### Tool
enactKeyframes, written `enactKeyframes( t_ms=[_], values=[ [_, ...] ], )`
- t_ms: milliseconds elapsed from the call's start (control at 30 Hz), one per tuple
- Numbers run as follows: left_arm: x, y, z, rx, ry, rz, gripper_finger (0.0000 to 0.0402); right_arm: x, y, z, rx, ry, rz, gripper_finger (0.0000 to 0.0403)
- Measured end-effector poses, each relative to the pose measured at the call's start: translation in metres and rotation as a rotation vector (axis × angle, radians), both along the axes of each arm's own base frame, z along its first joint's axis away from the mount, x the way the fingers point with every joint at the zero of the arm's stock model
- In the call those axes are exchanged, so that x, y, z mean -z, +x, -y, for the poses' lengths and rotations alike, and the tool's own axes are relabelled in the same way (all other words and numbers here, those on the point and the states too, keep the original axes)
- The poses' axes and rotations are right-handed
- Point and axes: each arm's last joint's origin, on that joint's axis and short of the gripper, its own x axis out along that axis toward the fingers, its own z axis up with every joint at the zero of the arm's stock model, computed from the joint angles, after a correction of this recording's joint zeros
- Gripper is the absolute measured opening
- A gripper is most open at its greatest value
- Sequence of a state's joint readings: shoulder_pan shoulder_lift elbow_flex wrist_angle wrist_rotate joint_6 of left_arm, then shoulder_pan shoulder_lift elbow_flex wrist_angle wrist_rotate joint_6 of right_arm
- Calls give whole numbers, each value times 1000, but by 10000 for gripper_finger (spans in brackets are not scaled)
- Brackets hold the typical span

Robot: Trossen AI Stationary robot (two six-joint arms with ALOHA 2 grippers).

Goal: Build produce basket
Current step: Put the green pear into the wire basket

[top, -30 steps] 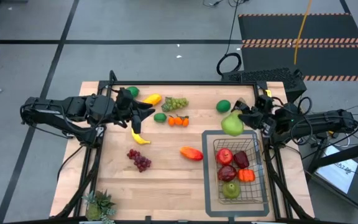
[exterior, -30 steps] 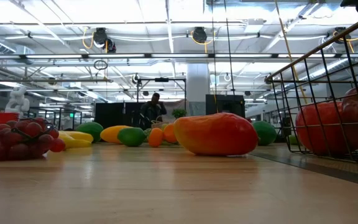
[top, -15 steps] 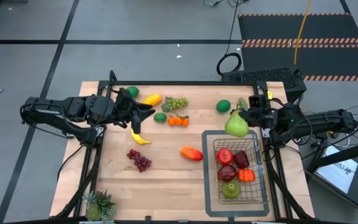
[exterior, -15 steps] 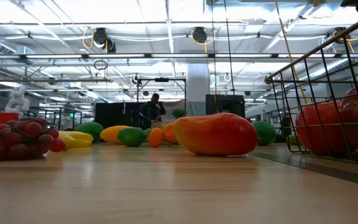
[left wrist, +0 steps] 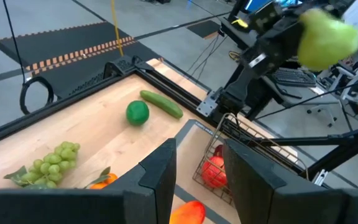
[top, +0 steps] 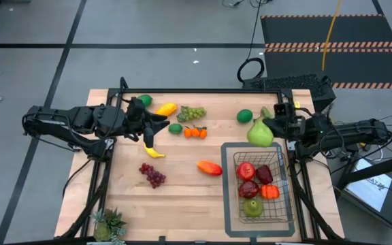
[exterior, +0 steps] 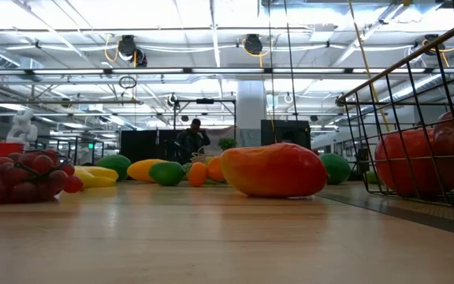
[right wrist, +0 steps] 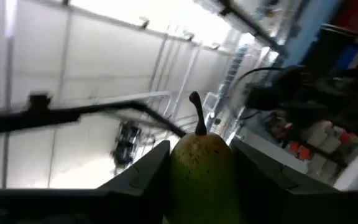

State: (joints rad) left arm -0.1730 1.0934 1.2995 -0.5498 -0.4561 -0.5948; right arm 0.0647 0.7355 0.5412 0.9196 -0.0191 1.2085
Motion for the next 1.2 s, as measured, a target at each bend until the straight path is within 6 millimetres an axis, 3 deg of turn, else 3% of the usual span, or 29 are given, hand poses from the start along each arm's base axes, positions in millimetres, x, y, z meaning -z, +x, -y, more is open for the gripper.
enactKeyframes(
  t_ms=[133, 267, 667, 1000, 1200],
  values=[
    [0, 0, 0, 4, 12, -4, 131, -17, -5, -9, 13, -121, 63, 151],
    [0, 0, 0, 4, 13, -4, 131, -28, -4, -20, -21, -233, 4, 151],
    [0, 0, 2, 13, -12, -2, 131, -26, -9, -62, -278, -381, -303, 151],
    [3, 3, 2, 2, -43, -7, 131, 1, -26, -96, -295, -498, -572, 151],
    [10, 13, 6, -2, -80, -24, 131, 26, -34, -95, -152, -562, -833, 151]
  ],
)
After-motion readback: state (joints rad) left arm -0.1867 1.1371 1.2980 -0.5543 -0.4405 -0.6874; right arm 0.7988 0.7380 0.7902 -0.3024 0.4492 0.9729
